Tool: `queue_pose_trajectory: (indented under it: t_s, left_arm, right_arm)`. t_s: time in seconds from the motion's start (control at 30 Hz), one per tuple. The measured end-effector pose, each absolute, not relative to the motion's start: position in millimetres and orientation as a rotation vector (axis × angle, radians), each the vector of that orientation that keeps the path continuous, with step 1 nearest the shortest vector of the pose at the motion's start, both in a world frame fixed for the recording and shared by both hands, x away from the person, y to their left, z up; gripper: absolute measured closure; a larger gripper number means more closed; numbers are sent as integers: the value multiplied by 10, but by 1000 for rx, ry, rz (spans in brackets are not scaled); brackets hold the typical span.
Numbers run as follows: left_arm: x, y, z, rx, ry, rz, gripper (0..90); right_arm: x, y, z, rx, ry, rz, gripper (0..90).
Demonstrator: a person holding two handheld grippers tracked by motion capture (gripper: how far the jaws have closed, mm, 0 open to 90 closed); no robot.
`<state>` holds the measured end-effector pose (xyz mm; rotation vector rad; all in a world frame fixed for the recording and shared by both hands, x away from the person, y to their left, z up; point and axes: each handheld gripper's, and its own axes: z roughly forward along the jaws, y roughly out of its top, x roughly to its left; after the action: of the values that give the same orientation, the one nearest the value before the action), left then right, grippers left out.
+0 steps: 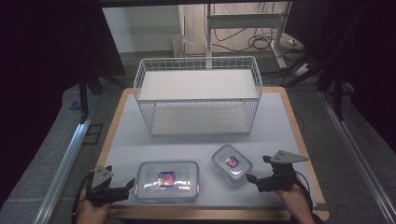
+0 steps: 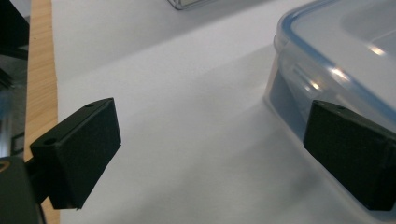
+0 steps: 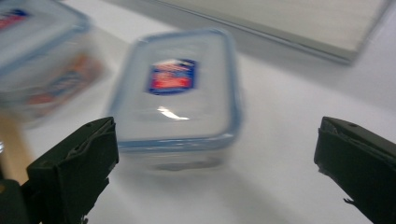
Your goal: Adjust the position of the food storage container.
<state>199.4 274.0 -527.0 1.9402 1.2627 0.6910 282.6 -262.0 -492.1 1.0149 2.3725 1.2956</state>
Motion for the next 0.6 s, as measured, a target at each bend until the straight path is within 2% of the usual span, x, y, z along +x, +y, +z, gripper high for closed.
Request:
queue_pose_trajectory:
  t_s: [0.07,0.33,0.6]
  left_arm:
    - [2003,2731,-5305,1957,1250,713,41]
    - [2047,2703,-5331,1993,1283,657,62]
    - [2052,2732,-5317,1948,1319,638,64]
  right_arm:
    - [2861,-2615,-4975,1070,2365,1264,0]
    - [2901,-2628,-5045,1109,2382,1245,0]
    - [2912,-2651,-5041,1141,2388,1279,0]
